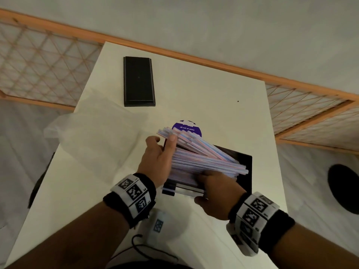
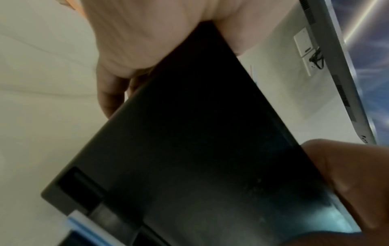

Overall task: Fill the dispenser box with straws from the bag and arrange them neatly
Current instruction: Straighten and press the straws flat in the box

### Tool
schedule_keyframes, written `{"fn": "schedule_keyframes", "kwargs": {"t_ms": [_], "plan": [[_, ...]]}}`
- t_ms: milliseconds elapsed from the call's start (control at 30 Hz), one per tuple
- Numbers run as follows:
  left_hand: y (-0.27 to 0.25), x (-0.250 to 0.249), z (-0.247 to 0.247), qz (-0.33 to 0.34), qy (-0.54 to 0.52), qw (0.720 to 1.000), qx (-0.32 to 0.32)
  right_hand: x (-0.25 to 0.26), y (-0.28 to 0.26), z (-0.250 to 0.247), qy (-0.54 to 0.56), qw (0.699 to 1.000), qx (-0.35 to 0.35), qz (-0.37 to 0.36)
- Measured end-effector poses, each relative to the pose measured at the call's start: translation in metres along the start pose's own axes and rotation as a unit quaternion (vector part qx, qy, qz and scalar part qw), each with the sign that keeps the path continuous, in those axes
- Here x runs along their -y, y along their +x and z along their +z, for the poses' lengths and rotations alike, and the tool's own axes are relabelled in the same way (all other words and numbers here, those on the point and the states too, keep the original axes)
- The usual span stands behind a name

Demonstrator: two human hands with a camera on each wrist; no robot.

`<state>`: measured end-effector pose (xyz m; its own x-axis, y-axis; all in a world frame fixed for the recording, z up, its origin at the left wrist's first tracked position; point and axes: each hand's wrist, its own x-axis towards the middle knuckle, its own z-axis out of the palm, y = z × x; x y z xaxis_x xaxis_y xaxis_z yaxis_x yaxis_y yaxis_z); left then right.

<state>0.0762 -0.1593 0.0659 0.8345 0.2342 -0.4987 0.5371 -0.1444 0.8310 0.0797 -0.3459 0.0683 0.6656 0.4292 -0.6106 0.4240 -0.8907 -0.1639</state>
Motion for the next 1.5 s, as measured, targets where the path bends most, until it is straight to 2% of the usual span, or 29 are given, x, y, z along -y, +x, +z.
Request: {"fn": "schedule_keyframes", "kwargs": {"t_ms": [200, 400, 567, 700, 767, 800, 867, 900, 933, 967, 1033, 1067, 1100, 1167, 1233, 1300, 1400, 1500], "plan": [[0.001, 0.008, 0.003, 0.005, 0.012, 0.999, -0.031, 0.010, 0.012, 0.000, -0.016, 1.000, 0.019, 0.009], [-0.001, 0.014, 0.006, 0.008, -0.022, 0.998, -0.050, 0.012, 0.027, -0.009, 0.023, 0.998, 0.059, 0.020], [-0.002, 0.016, 0.008, 0.021, -0.034, 0.997, -0.061, 0.017, 0.029, -0.015, 0.060, 0.995, 0.076, -0.017], [-0.002, 0.016, 0.008, 0.036, -0.049, 0.996, -0.062, 0.014, 0.029, -0.019, 0.101, 0.993, 0.048, -0.042], [-0.001, 0.019, 0.005, 0.092, -0.022, 0.990, -0.108, 0.015, 0.029, -0.020, 0.103, 0.993, 0.036, -0.045], [-0.003, 0.018, 0.001, 0.147, 0.016, 0.978, -0.149, 0.015, 0.027, -0.020, 0.099, 0.994, 0.029, -0.045], [-0.013, 0.005, -0.010, 0.296, 0.102, 0.925, -0.217, 0.013, 0.022, -0.020, 0.092, 0.995, 0.008, -0.043], [-0.017, -0.002, -0.014, 0.370, 0.139, 0.894, -0.211, 0.010, 0.018, -0.021, 0.096, 0.994, -0.005, -0.044], [-0.024, -0.013, -0.018, 0.433, 0.165, 0.871, -0.163, 0.005, 0.014, -0.022, 0.103, 0.994, -0.021, -0.044], [-0.030, -0.023, -0.019, 0.462, 0.190, 0.863, -0.076, -0.002, 0.009, -0.022, 0.109, 0.992, -0.037, -0.043], [-0.039, -0.038, -0.013, 0.403, 0.298, 0.855, 0.132, -0.018, 0.000, -0.019, 0.095, 0.994, -0.053, -0.025], [-0.038, -0.038, -0.006, 0.352, 0.387, 0.829, 0.201, -0.025, -0.004, -0.018, 0.077, 0.996, -0.053, -0.009], [-0.035, -0.035, 0.002, 0.312, 0.473, 0.791, 0.229, -0.030, -0.007, -0.017, 0.056, 0.997, -0.048, 0.010], [-0.025, -0.025, 0.016, 0.240, 0.581, 0.734, 0.256, -0.033, -0.010, -0.016, 0.027, 0.999, -0.025, 0.037], [-0.017, -0.020, 0.028, 0.219, 0.616, 0.709, 0.263, -0.028, -0.009, -0.015, 0.010, 0.999, -0.001, 0.045], [-0.012, -0.015, 0.036, 0.223, 0.629, 0.703, 0.245, -0.021, -0.007, -0.010, -0.001, 0.999, 0.005, 0.045], [-0.009, -0.009, 0.042, 0.248, 0.623, 0.711, 0.213, -0.018, -0.004, -0.002, 0.007, 0.999, -0.021, 0.028], [-0.009, -0.002, 0.046, 0.311, 0.578, 0.727, 0.203, -0.014, -0.004, 0.000, 0.039, 0.999, -0.025, 0.006]]}}
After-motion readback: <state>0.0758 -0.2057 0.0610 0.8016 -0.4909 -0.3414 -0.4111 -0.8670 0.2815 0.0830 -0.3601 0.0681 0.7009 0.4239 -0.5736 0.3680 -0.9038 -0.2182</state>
